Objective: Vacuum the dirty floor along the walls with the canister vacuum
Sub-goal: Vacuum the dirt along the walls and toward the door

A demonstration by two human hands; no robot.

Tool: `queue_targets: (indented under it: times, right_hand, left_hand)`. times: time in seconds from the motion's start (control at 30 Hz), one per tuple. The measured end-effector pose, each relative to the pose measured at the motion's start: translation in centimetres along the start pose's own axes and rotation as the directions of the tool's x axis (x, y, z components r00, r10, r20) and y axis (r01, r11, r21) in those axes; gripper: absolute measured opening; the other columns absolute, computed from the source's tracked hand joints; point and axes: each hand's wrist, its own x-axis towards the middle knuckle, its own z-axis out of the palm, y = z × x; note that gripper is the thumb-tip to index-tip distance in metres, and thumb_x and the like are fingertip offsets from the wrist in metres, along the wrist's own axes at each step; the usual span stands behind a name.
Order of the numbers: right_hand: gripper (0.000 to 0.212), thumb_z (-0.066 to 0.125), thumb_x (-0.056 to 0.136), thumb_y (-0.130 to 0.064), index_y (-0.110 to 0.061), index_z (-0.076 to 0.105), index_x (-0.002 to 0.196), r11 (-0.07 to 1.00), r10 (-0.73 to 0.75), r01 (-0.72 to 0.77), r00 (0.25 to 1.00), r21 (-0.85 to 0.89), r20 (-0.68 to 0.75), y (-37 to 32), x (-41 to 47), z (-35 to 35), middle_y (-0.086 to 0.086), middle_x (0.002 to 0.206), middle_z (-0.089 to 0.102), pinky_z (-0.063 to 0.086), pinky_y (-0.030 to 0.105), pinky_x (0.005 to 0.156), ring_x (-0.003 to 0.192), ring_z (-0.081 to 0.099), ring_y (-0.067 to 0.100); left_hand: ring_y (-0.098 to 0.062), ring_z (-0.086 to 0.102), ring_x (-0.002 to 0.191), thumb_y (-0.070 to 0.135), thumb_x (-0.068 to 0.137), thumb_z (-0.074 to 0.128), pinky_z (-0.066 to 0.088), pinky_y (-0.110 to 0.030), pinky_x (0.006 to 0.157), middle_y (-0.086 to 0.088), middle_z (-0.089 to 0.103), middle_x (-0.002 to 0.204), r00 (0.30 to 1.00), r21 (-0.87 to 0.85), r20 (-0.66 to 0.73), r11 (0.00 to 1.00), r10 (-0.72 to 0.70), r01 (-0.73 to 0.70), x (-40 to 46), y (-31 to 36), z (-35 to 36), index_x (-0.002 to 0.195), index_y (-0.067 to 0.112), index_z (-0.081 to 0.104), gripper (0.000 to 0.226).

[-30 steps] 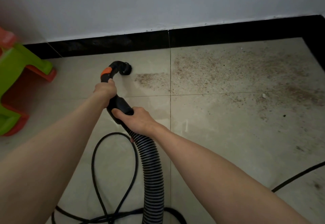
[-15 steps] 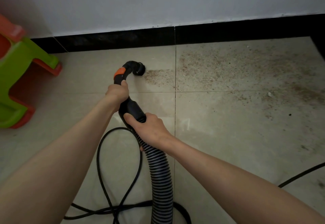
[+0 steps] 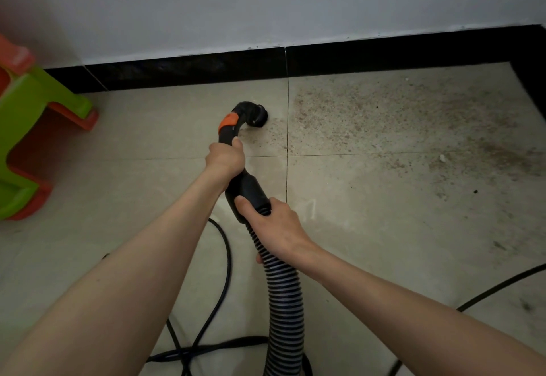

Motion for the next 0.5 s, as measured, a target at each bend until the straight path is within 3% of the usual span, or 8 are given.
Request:
queue_targets:
  times: [0.5]
  right_hand:
    - [0.037, 0.059, 0.088, -0.054, -0.018, 0.051, 0.090, 0.997, -0.003, 0.007, 0.999, 0.078, -0.044, 1.7, -0.8, -2.2, 0.006, 0.079, 0.057, 0.046, 0.023, 0.040, 0.050, 0.058, 0.020]
  left_hand:
    - [-0.032, 0.056, 0.108, 0.042, 0.100, 0.034, 0.044, -0.036, 0.076, -0.017, 0.052, 0.126, 0.998, 0.065, 0.024, 0.996, 0.060, -0.061, -2.2, 1.8, 3.1, 0.134, 0.002, 0.035, 0.052]
